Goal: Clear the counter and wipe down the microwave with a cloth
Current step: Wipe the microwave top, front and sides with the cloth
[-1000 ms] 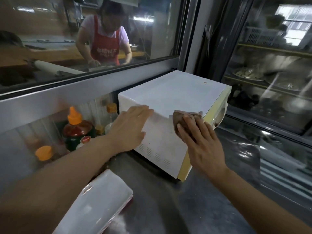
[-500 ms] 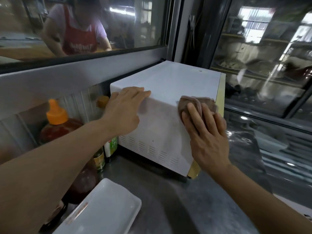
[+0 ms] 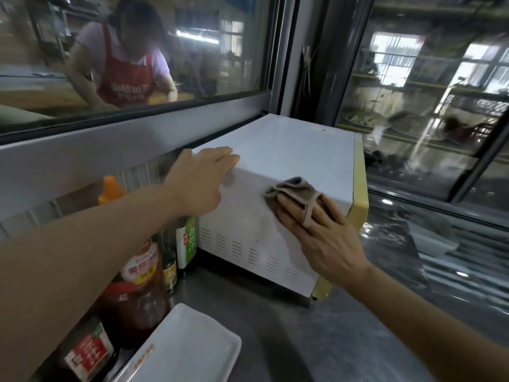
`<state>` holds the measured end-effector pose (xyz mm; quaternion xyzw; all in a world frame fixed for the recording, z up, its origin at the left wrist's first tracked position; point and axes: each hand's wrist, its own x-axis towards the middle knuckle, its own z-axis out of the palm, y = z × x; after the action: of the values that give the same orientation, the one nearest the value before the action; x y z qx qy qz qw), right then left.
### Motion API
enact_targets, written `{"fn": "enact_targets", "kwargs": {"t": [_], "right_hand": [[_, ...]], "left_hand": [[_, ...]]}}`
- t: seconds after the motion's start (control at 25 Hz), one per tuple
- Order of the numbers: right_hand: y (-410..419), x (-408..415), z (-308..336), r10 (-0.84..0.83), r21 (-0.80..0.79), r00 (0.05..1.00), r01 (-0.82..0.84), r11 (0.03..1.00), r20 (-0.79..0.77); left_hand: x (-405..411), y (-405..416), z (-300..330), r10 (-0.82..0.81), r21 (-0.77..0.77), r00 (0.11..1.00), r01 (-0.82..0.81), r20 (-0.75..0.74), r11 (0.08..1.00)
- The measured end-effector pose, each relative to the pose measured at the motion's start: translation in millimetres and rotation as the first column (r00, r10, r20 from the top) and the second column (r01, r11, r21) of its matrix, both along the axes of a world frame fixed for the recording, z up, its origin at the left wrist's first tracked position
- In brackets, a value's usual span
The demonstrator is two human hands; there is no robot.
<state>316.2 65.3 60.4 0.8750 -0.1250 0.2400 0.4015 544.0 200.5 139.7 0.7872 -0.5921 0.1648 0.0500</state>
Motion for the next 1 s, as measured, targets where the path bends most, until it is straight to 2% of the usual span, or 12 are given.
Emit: {"fn": "enact_targets", "kwargs": {"t": [0.08, 0.16, 0.32, 0.4, 0.64, 0.88, 1.0], "right_hand": [[-0.1, 22.4, 12.6, 0.004, 0.024, 0.997, -0.006, 1.0, 0.076], [2.7, 34.1, -2.3, 0.008, 0.016, 0.998, -0.009, 1.0, 0.063], [12.6, 25.2, -52.4, 0.073, -0.042, 0.963, -0.086, 0.995, -0.258], [11.7, 25.7, -46.7, 0.103, -0.065, 0.948, -0.128, 0.99, -0.3], [4.9, 64.5, 11.3, 0.119, 0.011, 0.993, -0.119, 0.993, 0.01], [6.6, 64.5, -3.8, 0.198, -0.012, 0.977, -0.2, 0.98, -0.084], [6.5, 65.3, 17.0, 0.186, 0.034, 0.982, -0.187, 0.982, 0.031]], "left_hand": [[13.8, 0.2, 4.4, 0.065, 0.017, 0.998, -0.065, -0.016, 0.998], [19.0, -0.4, 1.4, 0.081, 0.014, 0.996, -0.081, -0.044, 0.997], [19.9, -0.2, -2.2, 0.067, -0.011, 0.995, -0.069, -0.076, 0.998], [19.0, 1.9, 2.0, 0.063, 0.0, 0.994, -0.063, -0.091, 0.998], [19.5, 4.1, 8.1, 0.057, 0.02, 0.993, -0.055, -0.099, 0.998], [21.4, 3.8, 7.6, 0.048, 0.026, 0.992, -0.045, -0.116, 0.999], [21.0, 4.1, 12.0, 0.051, 0.057, 0.992, -0.044, -0.118, 0.997]]}}
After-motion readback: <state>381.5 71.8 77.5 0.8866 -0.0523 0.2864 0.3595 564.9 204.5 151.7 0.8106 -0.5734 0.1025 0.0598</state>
